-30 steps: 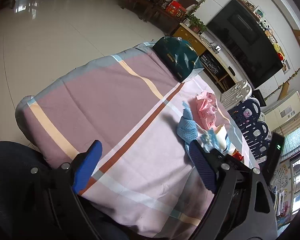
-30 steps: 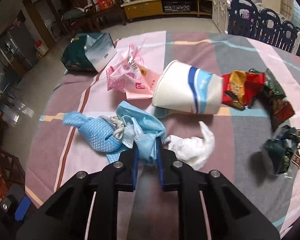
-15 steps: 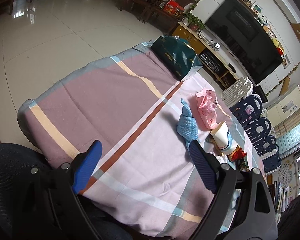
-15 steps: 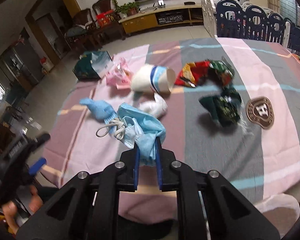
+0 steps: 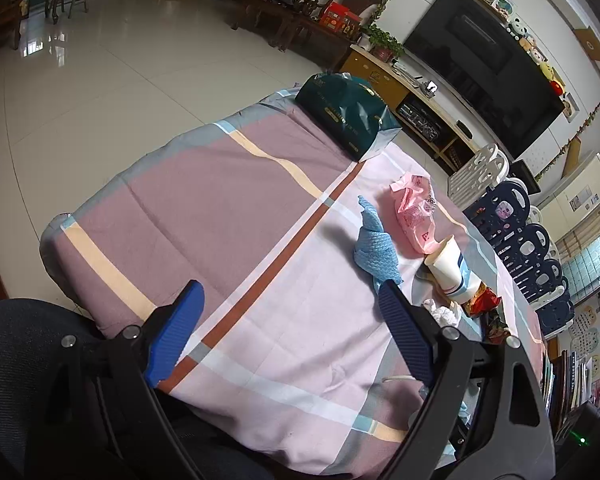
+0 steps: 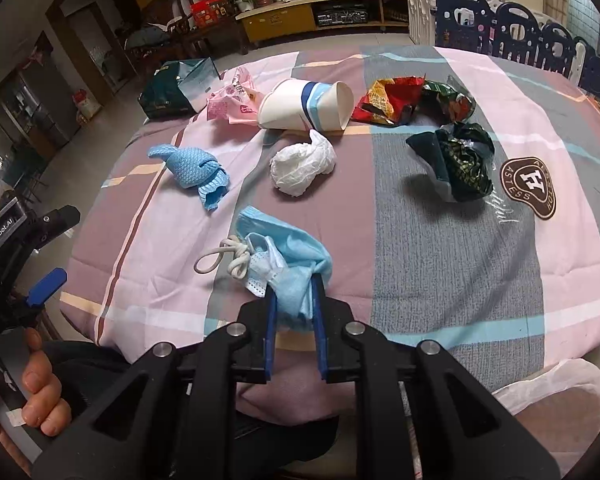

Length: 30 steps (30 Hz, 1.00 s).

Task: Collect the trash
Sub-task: 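Lift the blue face mask with the right gripper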

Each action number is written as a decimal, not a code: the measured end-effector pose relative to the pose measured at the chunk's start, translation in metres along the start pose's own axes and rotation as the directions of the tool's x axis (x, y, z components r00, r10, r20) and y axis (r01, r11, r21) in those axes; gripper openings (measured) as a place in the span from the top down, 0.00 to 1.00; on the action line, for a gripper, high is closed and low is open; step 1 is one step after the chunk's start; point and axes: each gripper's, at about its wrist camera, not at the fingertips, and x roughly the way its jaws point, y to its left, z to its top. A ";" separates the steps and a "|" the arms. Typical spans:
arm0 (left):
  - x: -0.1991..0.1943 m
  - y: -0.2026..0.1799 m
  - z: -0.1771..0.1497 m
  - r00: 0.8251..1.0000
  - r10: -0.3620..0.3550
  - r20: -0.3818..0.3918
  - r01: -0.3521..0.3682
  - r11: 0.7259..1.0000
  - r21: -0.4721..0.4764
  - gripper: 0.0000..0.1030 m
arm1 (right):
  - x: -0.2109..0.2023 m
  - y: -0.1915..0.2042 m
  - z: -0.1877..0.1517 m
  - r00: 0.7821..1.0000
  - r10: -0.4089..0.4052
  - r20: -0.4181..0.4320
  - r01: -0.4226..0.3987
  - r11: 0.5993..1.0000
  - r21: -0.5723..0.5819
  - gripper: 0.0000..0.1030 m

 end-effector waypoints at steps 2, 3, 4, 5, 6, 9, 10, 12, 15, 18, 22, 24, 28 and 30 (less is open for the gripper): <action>0.000 0.000 0.000 1.000 0.000 0.001 0.000 1.000 0.000 0.14 | 0.000 0.000 0.000 1.000 -0.005 -0.001 0.005 1.000 0.002 0.76; 0.000 0.000 0.000 1.000 0.001 0.000 -0.001 1.000 0.001 0.14 | 0.000 0.001 0.000 1.000 -0.007 0.000 0.007 1.000 0.005 0.71; 0.000 0.000 0.000 1.000 0.001 0.001 -0.001 1.000 0.000 0.14 | 0.000 0.001 0.000 1.000 -0.004 0.000 0.004 1.000 0.007 0.69; 0.000 0.000 0.000 1.000 0.000 0.001 0.000 1.000 0.000 0.14 | 0.000 0.001 0.000 1.000 -0.004 0.000 0.004 1.000 0.008 0.68; 0.000 0.000 0.000 1.000 0.000 0.001 0.000 1.000 0.001 0.14 | 0.000 0.001 0.000 1.000 -0.004 0.000 0.004 1.000 0.009 0.67; 0.000 0.000 0.000 1.000 0.000 0.000 0.000 1.000 -0.001 0.14 | 0.000 0.000 0.001 1.000 -0.003 0.001 0.003 1.000 0.019 0.63; 0.000 0.000 0.000 1.000 0.001 0.000 -0.001 1.000 0.000 0.14 | 0.000 0.000 0.001 1.000 -0.004 0.002 0.004 1.000 0.024 0.62; 0.000 0.000 0.000 1.000 0.000 -0.002 0.000 1.000 0.000 0.14 | 0.002 -0.002 0.002 1.000 -0.004 -0.001 0.004 0.999 0.035 0.59; 0.000 0.000 -0.001 1.000 0.000 -0.003 0.000 1.000 0.001 0.14 | 0.008 -0.002 0.001 1.000 -0.021 -0.016 0.022 0.999 0.035 0.59; 0.000 0.000 -0.001 1.000 0.000 -0.003 0.000 1.000 0.002 0.14 | 0.017 -0.002 -0.002 0.999 -0.025 -0.038 0.026 0.999 0.042 0.59; 0.001 0.000 -0.001 1.000 0.000 -0.004 0.000 1.000 0.003 0.14 | 0.023 0.003 -0.005 0.999 -0.016 -0.047 0.017 0.999 0.036 0.59; 0.000 0.000 -0.001 1.000 0.000 -0.003 0.000 1.000 0.003 0.14 | 0.025 0.008 -0.005 0.998 -0.015 -0.054 0.016 1.000 0.024 0.59; 0.001 0.000 -0.001 1.000 0.000 -0.004 0.000 1.000 0.001 0.14 | 0.032 0.015 -0.009 0.997 -0.013 -0.075 0.012 1.000 -0.007 0.59; 0.001 0.000 -0.001 1.000 0.000 -0.004 0.000 1.000 0.002 0.14 | 0.033 0.018 -0.011 0.997 -0.003 -0.077 0.002 1.000 -0.013 0.67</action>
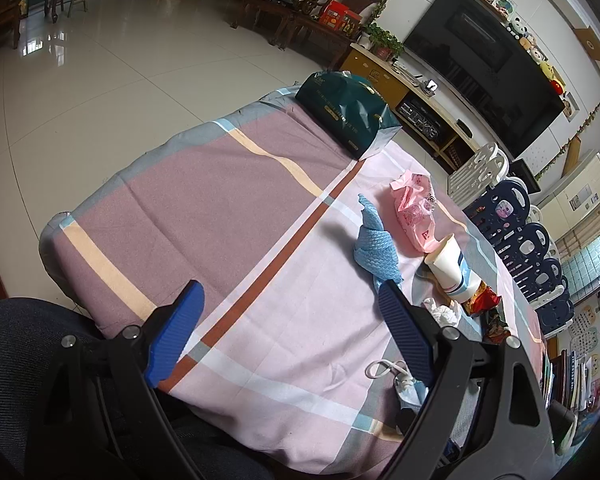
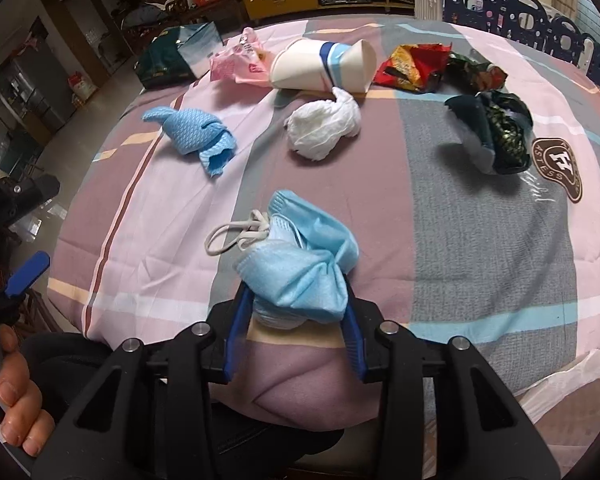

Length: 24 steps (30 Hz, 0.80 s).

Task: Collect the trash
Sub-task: 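Lift the blue face mask with the right gripper, then open the right gripper, setting the mask back on the table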

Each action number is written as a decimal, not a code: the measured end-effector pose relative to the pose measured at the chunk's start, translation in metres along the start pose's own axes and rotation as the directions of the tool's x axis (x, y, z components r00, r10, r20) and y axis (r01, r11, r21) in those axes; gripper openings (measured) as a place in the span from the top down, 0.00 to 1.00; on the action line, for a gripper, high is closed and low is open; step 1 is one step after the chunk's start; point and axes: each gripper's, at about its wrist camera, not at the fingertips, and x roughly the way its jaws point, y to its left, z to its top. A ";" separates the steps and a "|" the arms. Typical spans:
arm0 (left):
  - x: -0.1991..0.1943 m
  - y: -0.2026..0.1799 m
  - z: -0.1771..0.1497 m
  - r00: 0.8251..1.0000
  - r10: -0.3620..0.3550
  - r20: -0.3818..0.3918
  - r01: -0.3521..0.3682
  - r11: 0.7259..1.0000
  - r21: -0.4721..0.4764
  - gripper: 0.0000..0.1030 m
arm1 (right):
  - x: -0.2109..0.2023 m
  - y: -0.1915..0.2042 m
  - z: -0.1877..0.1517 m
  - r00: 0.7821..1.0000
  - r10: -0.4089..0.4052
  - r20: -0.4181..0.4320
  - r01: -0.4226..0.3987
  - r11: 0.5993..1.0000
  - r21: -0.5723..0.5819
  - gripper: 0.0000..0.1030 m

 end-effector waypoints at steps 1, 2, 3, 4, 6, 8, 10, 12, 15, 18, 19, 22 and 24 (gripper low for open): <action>0.000 0.000 0.000 1.000 0.000 0.000 0.000 1.000 0.001 0.14 | 0.001 0.001 -0.001 1.000 0.006 0.001 -0.006 1.000 -0.005 0.71; 0.000 0.000 0.000 1.000 0.000 0.000 0.000 1.000 0.002 0.14 | 0.000 0.003 -0.001 1.000 0.007 0.005 -0.007 1.000 -0.010 0.72; 0.000 0.000 0.000 1.000 0.000 0.000 0.000 1.000 0.001 0.14 | -0.001 0.005 -0.001 1.000 0.010 0.012 -0.010 1.000 -0.016 0.76; 0.000 0.000 0.000 1.000 0.000 0.000 0.000 1.000 0.001 0.14 | -0.002 0.006 -0.001 1.000 0.020 0.015 -0.020 1.000 -0.016 0.80; 0.000 0.000 0.000 1.000 0.000 0.000 0.000 1.000 0.000 0.14 | -0.004 0.010 0.002 0.999 0.049 0.017 -0.049 0.999 -0.013 0.81; 0.000 0.000 0.000 1.000 0.000 -0.001 0.000 1.000 0.000 0.14 | -0.005 0.016 0.005 0.997 0.070 0.017 -0.069 0.997 -0.022 0.81; 0.000 0.000 0.000 1.000 0.000 -0.001 0.000 1.000 0.000 0.14 | -0.006 0.021 0.007 0.996 0.093 0.014 -0.092 0.995 -0.035 0.80; 0.000 0.000 0.000 1.000 0.000 -0.001 0.000 1.000 0.000 0.14 | -0.006 0.024 0.010 0.995 0.102 0.013 -0.101 0.994 -0.035 0.71; 0.001 0.000 0.000 1.000 0.000 -0.002 0.000 1.000 0.000 0.14 | -0.014 0.015 0.012 0.992 0.117 0.043 -0.117 0.993 0.009 0.52; 0.001 0.000 -0.001 1.000 0.001 -0.002 -0.001 1.000 0.006 0.14 | -0.027 0.000 0.016 0.990 0.120 0.079 -0.125 0.991 0.052 0.50; 0.001 0.000 -0.001 1.000 0.001 -0.002 -0.001 1.000 0.009 0.14 | -0.031 -0.005 0.017 0.989 0.115 0.090 -0.121 0.991 0.064 0.48; 0.002 -0.002 -0.002 1.000 0.000 -0.012 0.000 1.000 0.024 0.14 | -0.046 -0.025 0.019 0.986 0.099 0.131 -0.113 0.988 0.106 0.46; 0.006 -0.008 -0.004 0.999 -0.018 -0.045 0.021 0.998 0.061 0.14 | -0.060 -0.040 0.019 0.978 0.078 0.194 -0.108 0.983 0.149 0.46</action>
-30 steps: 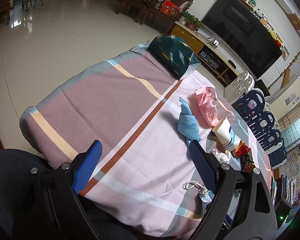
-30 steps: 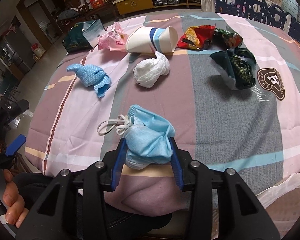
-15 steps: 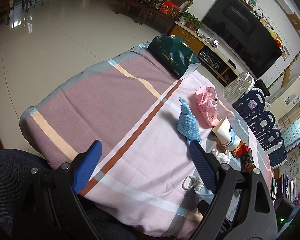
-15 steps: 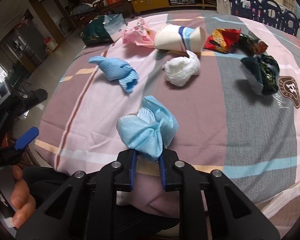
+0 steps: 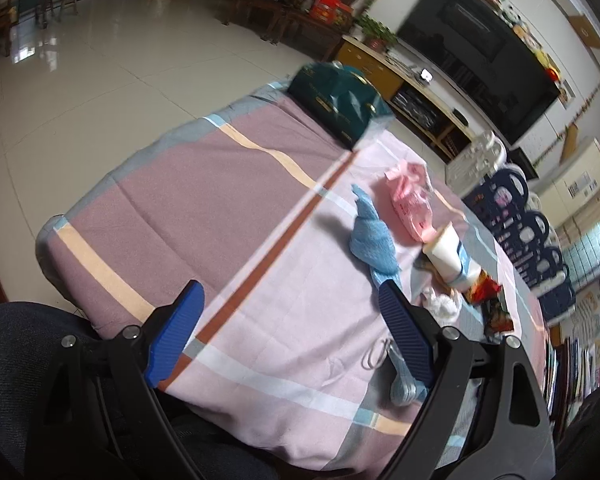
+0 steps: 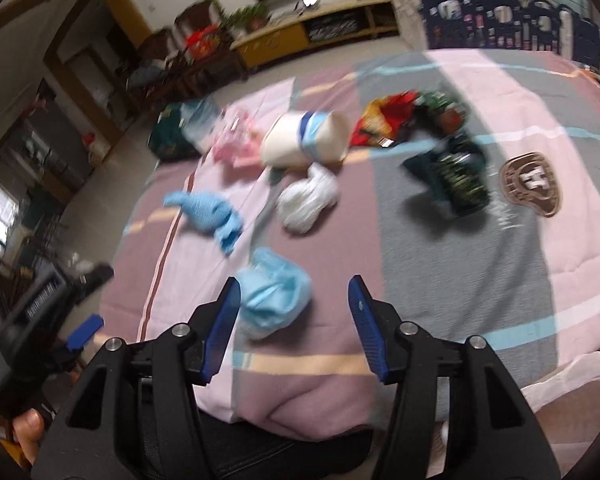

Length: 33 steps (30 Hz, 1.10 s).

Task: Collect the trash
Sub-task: 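Open the right gripper, setting the mask back on the table, then grasp the blue face mask with the left gripper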

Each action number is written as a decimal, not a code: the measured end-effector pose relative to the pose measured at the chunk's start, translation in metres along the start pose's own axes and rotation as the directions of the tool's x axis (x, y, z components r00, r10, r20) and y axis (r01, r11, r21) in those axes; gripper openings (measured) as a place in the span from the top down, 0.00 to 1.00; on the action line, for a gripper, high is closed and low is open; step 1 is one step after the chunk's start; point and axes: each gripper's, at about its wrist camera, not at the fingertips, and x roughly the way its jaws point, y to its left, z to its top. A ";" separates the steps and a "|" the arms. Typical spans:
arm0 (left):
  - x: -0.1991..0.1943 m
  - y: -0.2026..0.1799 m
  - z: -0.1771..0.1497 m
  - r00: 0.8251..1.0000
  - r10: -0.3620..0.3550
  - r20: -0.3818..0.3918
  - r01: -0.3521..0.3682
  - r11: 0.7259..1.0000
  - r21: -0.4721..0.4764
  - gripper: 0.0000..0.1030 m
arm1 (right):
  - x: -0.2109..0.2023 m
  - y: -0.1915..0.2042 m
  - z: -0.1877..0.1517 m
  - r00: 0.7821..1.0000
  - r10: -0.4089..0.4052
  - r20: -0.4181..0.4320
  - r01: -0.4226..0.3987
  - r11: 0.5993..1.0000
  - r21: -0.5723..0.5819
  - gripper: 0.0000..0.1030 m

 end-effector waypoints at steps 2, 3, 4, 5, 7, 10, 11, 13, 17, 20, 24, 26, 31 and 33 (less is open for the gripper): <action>0.007 -0.014 -0.004 0.996 -0.057 -0.073 0.063 0.994 0.088 0.14 | -0.014 -0.013 0.007 0.998 -0.022 0.053 0.020 0.999 0.039 0.45; 0.009 -0.022 -0.007 0.990 -0.086 -0.109 0.100 0.985 0.138 0.14 | -0.021 -0.019 0.010 0.996 -0.051 0.075 0.047 0.997 0.054 0.44; 0.011 -0.030 -0.011 0.986 -0.105 -0.131 0.128 0.975 0.179 0.14 | -0.026 -0.025 0.012 0.993 -0.081 0.091 0.075 0.995 0.065 0.43; 0.010 -0.041 -0.016 0.981 -0.123 -0.148 0.156 0.959 0.238 0.14 | -0.029 -0.032 0.015 0.989 -0.111 0.098 0.104 0.992 0.073 0.43; 0.008 -0.060 -0.026 0.981 -0.125 -0.149 0.168 0.930 0.326 0.14 | -0.030 -0.045 0.018 0.984 -0.150 0.097 0.141 0.986 0.091 0.43; 0.012 -0.092 -0.045 0.974 -0.131 -0.184 0.201 0.873 0.444 0.14 | -0.025 -0.067 0.022 0.976 -0.201 0.081 0.189 0.973 0.131 0.43; 0.016 -0.104 -0.053 0.975 -0.115 -0.190 0.195 0.855 0.480 0.14 | -0.022 -0.073 0.024 0.975 -0.209 0.076 0.197 0.970 0.143 0.43; 0.023 -0.121 -0.063 0.979 -0.080 -0.188 0.171 0.825 0.538 0.14 | -0.017 -0.083 0.028 0.971 -0.230 0.070 0.217 0.963 0.158 0.43; 0.038 -0.141 -0.078 0.980 -0.028 -0.195 0.145 0.772 0.618 0.27 | 0.001 -0.094 0.042 0.967 -0.250 0.056 0.239 0.959 0.156 0.39; 0.050 -0.144 -0.089 0.975 0.023 -0.221 0.133 0.733 0.667 0.53 | 0.013 -0.096 0.056 0.967 -0.247 0.064 0.234 0.960 0.155 0.29; 0.050 -0.135 -0.088 0.972 0.006 -0.233 0.153 0.739 0.656 0.78 | 0.035 -0.090 0.074 0.963 -0.263 0.059 0.255 0.960 0.120 0.17; 0.051 -0.128 -0.082 0.972 -0.003 -0.236 0.156 0.759 0.632 0.82 | 0.049 -0.086 0.079 0.956 -0.291 0.037 0.287 0.954 0.093 0.16; 0.043 -0.116 -0.070 0.979 -0.025 -0.203 0.140 0.804 0.578 0.85 | 0.083 -0.076 0.076 0.948 -0.315 -0.048 0.316 0.948 0.020 0.17; 0.040 -0.115 -0.069 0.981 -0.033 -0.190 0.138 0.808 0.572 0.85 | 0.086 -0.069 0.071 0.943 -0.330 -0.036 0.329 0.944 -0.014 0.22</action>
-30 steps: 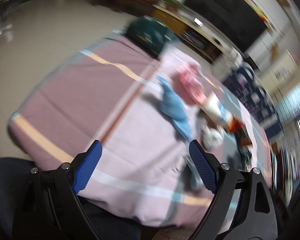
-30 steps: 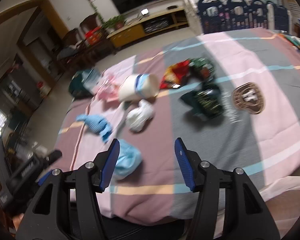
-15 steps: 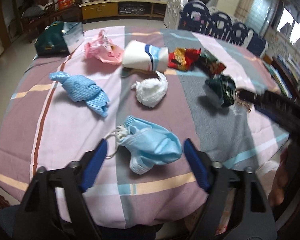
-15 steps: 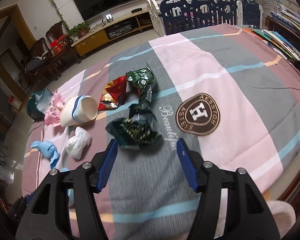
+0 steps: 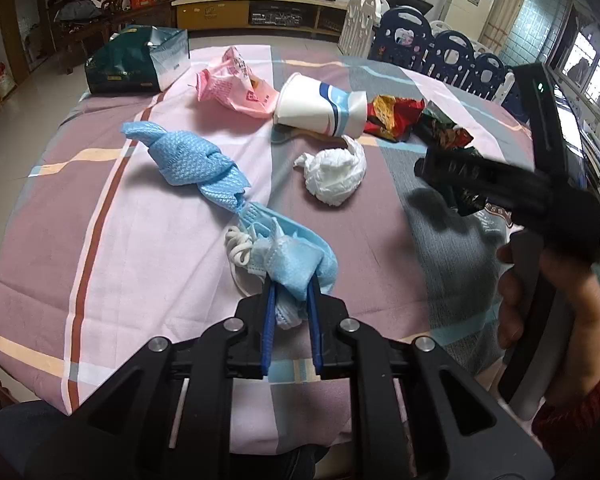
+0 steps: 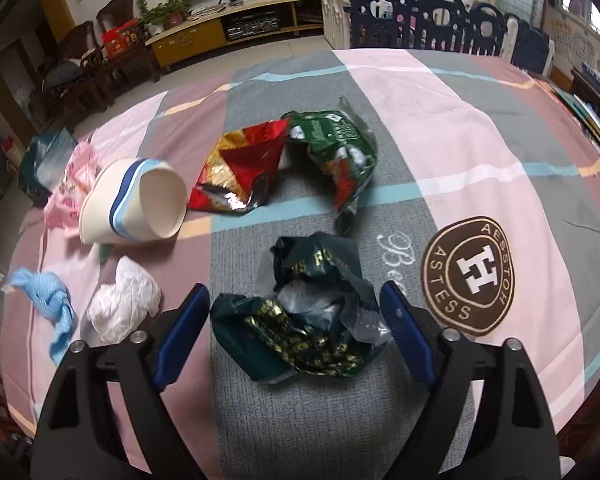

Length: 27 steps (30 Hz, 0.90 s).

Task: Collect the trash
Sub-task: 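Grasp the blue face mask with the left gripper, then grasp the dark green crumpled bag with the right gripper while the left holds the mask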

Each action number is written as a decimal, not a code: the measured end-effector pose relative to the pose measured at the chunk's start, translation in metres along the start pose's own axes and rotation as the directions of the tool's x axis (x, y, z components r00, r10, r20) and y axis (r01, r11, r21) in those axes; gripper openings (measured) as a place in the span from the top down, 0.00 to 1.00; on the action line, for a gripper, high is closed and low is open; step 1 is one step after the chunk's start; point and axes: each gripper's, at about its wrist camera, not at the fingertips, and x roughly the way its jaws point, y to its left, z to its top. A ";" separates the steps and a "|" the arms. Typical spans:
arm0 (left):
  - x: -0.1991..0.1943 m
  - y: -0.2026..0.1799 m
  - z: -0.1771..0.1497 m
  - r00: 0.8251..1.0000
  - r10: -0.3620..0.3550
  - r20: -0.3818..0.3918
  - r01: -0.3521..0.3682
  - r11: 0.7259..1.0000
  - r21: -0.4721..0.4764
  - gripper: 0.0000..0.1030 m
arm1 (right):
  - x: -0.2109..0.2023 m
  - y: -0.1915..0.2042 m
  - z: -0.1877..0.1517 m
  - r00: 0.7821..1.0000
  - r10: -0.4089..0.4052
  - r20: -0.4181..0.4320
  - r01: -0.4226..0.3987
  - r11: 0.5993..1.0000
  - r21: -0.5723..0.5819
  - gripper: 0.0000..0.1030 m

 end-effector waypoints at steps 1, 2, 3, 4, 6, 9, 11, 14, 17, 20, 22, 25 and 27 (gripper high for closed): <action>-0.001 0.000 0.000 1.000 0.000 0.003 0.000 1.000 -0.003 0.85 | -0.003 0.005 -0.003 1.000 -0.011 0.019 0.012 1.000 -0.028 0.29; -0.001 0.001 0.001 1.000 0.001 0.004 -0.001 1.000 -0.006 0.85 | -0.006 0.009 -0.006 0.999 -0.017 0.027 0.019 0.998 -0.052 0.33; -0.002 0.001 0.001 1.000 0.001 0.005 -0.001 1.000 -0.009 0.85 | -0.009 0.012 -0.008 0.999 -0.022 0.035 0.025 0.997 -0.072 0.37; -0.002 0.002 0.001 1.000 0.001 0.006 -0.001 1.000 -0.012 0.85 | -0.012 0.015 -0.009 0.999 -0.017 0.036 0.020 0.996 -0.091 0.41; -0.003 0.004 0.002 1.000 -0.001 0.010 0.001 1.000 -0.018 0.85 | -0.019 0.021 -0.015 0.999 0.000 0.038 0.005 0.992 -0.127 0.44; -0.005 0.006 0.002 1.000 -0.001 0.017 0.002 1.000 -0.025 0.85 | -0.033 0.024 -0.022 0.998 -0.003 0.064 0.013 0.987 -0.163 0.45; -0.005 0.007 0.001 1.000 -0.002 0.017 0.003 1.000 -0.029 0.85 | -0.042 0.023 -0.025 0.997 0.014 0.071 -0.003 0.987 -0.159 0.45; -0.006 0.009 0.001 1.000 -0.007 0.018 0.007 0.999 -0.040 0.85 | -0.055 0.017 -0.031 0.997 0.043 0.069 -0.033 0.990 -0.138 0.45; -0.007 0.011 0.001 1.000 -0.009 0.021 0.009 0.999 -0.044 0.85 | -0.064 0.015 -0.034 0.996 0.062 0.070 -0.054 0.991 -0.122 0.45; -0.008 0.012 0.000 1.000 -0.012 0.024 0.013 0.999 -0.049 0.85 | -0.071 0.015 -0.040 0.996 0.067 0.063 -0.059 0.991 -0.120 0.45; -0.010 0.013 0.000 1.000 -0.015 0.027 0.016 0.998 -0.054 0.85 | -0.073 0.016 -0.044 0.996 0.069 0.059 -0.061 0.991 -0.120 0.45; -0.009 0.014 0.000 1.000 -0.018 0.024 0.019 0.998 -0.058 0.85 | -0.074 0.017 -0.048 0.996 0.080 0.051 -0.074 0.991 -0.115 0.45; -0.010 0.014 0.000 1.000 -0.019 0.024 0.020 0.998 -0.060 0.85 | -0.073 0.019 -0.050 0.996 0.082 0.042 -0.076 0.990 -0.117 0.45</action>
